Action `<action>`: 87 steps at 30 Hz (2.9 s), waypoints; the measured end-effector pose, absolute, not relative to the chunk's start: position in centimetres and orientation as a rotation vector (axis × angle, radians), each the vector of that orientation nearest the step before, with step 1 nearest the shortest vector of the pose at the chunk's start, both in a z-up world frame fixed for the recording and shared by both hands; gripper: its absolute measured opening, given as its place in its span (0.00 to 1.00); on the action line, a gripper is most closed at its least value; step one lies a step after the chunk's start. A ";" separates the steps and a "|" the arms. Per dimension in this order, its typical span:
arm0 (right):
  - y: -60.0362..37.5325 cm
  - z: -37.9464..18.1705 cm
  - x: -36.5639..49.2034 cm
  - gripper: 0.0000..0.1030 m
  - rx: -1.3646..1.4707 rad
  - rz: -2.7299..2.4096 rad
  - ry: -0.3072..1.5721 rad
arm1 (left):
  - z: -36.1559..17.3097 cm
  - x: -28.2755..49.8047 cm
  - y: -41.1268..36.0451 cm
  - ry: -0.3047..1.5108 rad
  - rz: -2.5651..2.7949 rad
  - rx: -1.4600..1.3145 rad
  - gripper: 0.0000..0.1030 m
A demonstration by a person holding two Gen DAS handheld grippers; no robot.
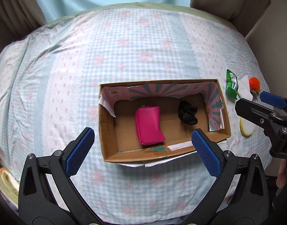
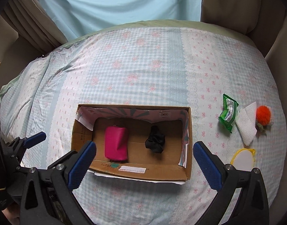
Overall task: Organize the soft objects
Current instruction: 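Open both tools to drop the pouch and sock into the box, then move both tools back toward the remaining objects on the bed, then grasp the green wipe pack with the left tool while the right tool grasps the orange pompom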
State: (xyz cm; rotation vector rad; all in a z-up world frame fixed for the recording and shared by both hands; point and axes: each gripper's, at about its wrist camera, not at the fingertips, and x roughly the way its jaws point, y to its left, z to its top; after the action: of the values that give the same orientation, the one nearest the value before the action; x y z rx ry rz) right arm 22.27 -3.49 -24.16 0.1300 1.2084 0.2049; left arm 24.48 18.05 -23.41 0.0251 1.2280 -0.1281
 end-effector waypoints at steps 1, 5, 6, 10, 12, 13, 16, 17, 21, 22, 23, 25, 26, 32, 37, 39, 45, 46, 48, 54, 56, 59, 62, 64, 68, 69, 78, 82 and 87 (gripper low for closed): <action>-3.5 -23.2 21.8 1.00 0.132 0.206 1.193 | -22.6 24.1 18.0 1.216 -0.126 0.023 1.00; -3.9 -19.5 19.4 1.00 0.119 0.202 1.115 | -18.9 21.8 17.8 1.162 -0.107 0.036 1.00; -4.1 -18.5 18.6 1.00 0.113 0.199 1.095 | -17.7 21.1 17.8 1.143 -0.105 0.035 1.00; -5.5 -15.3 16.0 1.00 0.083 0.175 1.017 | -14.6 18.9 17.0 1.089 -0.100 0.019 1.00; -6.4 -14.1 14.7 1.00 0.056 0.156 0.979 | -13.6 18.0 16.2 1.070 -0.107 0.010 1.00; -6.9 -13.6 14.2 1.00 0.048 0.149 0.964 | -13.1 17.7 15.7 1.061 -0.111 0.006 1.00; -9.2 -12.4 12.7 1.00 0.066 0.123 0.925 | -12.1 16.9 13.8 1.036 -0.128 0.002 1.00; -10.1 -12.1 12.3 1.00 0.082 0.108 0.913 | -11.8 16.7 12.9 1.028 -0.137 0.001 1.00; -14.5 -10.8 10.7 1.00 0.130 0.028 0.861 | -11.2 16.5 8.7 0.999 -0.185 0.012 1.00; -15.6 -10.5 10.4 1.00 0.135 0.007 0.847 | -11.1 16.6 7.5 0.994 -0.198 0.018 1.00; -16.7 -10.2 10.2 1.00 0.141 -0.012 0.833 | -11.1 16.7 6.4 0.989 -0.215 0.023 1.00; -18.9 -10.1 10.0 1.00 0.150 -0.044 0.817 | -11.2 17.0 4.0 0.983 -0.249 0.032 1.00; -20.0 -10.1 10.0 1.00 0.153 -0.060 0.813 | -11.3 17.2 2.8 0.983 -0.259 0.039 1.00; -26.5 -11.6 11.0 1.00 0.225 -0.153 0.813 | -12.5 19.1 -3.8 0.977 -0.301 0.055 1.00; -30.6 -13.8 13.0 1.00 0.289 -0.222 0.820 | -15.1 22.0 -8.6 1.004 -0.315 0.065 1.00; -32.1 -15.2 14.1 1.00 0.316 -0.244 0.826 | -16.8 23.5 -10.4 1.025 -0.322 0.073 1.00; -35.4 -20.0 17.5 1.00 0.397 -0.300 0.861 | -22.1 28.4 -14.5 1.099 -0.351 0.091 1.00; -35.7 -20.9 18.1 1.00 0.406 -0.307 0.871 | -22.9 29.2 -15.0 1.110 -0.351 0.093 1.00; -36.4 -22.7 19.3 0.99 0.417 -0.327 0.892 | -24.7 30.7 -15.9 1.132 -0.358 0.091 1.00; -37.9 -29.0 23.0 0.97 0.453 -0.390 0.935 | -31.5 34.6 -18.5 1.200 -0.353 0.113 0.99; -38.2 -31.4 24.2 0.94 0.476 -0.400 0.950 | -33.9 35.7 -19.1 1.217 -0.356 0.117 0.98; -38.4 -34.8 25.7 0.94 0.499 -0.433 0.970 | -37.2 36.9 -19.9 1.232 -0.342 0.149 0.97; -38.7 -37.4 26.7 0.93 0.520 -0.470 0.974 | -39.9 37.9 -20.2 1.254 -0.344 0.146 0.96; -39.0 -38.9 27.4 0.89 0.526 -0.489 0.977 | -41.5 38.4 -20.4 1.268 -0.346 0.148 0.92; -39.5 -41.6 28.5 0.83 0.559 -0.519 0.985 | -44.0 39.1 -20.6 1.287 -0.349 0.137 0.86; -39.4 -42.1 28.7 0.83 0.566 -0.528 0.980 | -44.4 39.1 -20.6 1.287 -0.351 0.129 0.85; -39.5 -44.5 29.7 0.70 0.604 -0.578 0.983 | -46.3 39.6 -21.2 1.284 -0.356 0.140 0.65; -39.3 -44.8 29.7 0.57 0.611 -0.595 0.988 | -46.3 39.3 -21.2 1.261 -0.368 0.153 0.51; -38.9 -45.1 29.2 0.35 0.635 -0.586 0.985 | -46.0 38.7 -22.0 1.245 -0.386 0.178 0.39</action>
State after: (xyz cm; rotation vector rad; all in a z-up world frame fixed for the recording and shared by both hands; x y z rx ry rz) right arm 29.17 -38.92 -45.14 0.6351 0.9846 -0.5859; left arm 38.72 -22.01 -46.01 0.1782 1.2449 -0.3862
